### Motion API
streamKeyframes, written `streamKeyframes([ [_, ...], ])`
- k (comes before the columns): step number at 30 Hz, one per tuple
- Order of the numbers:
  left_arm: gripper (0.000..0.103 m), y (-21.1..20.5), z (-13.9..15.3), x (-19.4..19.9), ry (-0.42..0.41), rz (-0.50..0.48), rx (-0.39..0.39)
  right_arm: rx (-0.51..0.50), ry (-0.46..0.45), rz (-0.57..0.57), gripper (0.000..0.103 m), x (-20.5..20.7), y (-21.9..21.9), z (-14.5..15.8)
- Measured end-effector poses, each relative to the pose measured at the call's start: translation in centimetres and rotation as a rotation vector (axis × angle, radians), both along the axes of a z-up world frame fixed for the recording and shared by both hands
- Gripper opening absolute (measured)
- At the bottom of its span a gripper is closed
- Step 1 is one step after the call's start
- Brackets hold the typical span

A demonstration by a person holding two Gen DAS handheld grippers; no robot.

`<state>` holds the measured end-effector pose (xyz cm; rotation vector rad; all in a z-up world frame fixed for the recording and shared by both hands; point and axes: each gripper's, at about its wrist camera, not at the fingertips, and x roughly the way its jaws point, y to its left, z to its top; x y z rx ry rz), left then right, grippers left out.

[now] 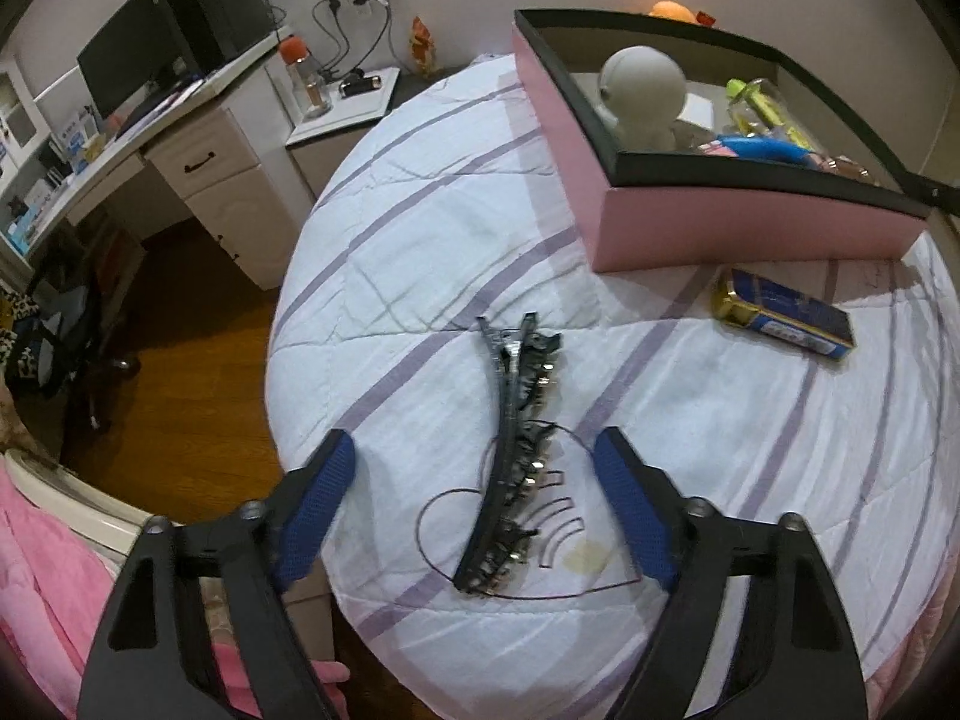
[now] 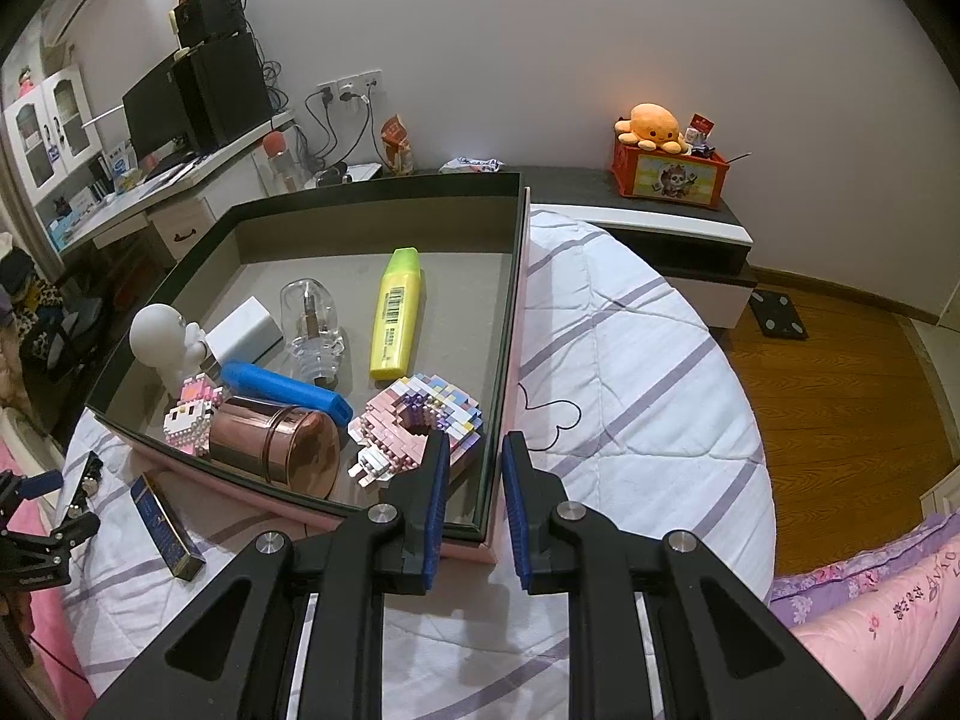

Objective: Organize rigid objects
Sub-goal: 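Lift the right gripper from the box while the left gripper moves toward the black cable, then close the left gripper on the black cable and lift it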

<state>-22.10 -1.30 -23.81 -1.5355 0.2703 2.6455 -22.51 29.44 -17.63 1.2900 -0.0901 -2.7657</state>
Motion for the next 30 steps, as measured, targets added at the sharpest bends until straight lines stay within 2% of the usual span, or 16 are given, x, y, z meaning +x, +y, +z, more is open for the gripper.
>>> streamKeyframes([
  [3, 0.061, 0.7, 0.0, 0.2, 0.006, -0.039, -0.009, 0.001, -0.002, 0.001, 0.018, 0.0, 0.0, 0.0],
  [7, 0.025, 1.5, 0.2, 0.4, 0.008, -0.096, 0.018, 0.007, -0.006, 0.001, 0.018, -0.1, -0.1, 0.0],
  [8, 0.021, 1.7, 0.1, 0.4, 0.004, -0.104, 0.019, 0.008, -0.006, 0.001, 0.018, -0.1, -0.1, 0.0],
  [20, 0.019, 2.1, 0.4, 0.4, -0.001, -0.117, 0.048, 0.011, -0.015, 0.002, 0.018, 0.0, -0.2, 0.0],
  [30, 0.019, 3.2, 1.3, 1.0, 0.006, -0.180, 0.123, 0.018, -0.023, 0.001, 0.018, -0.1, -0.2, 0.0],
])
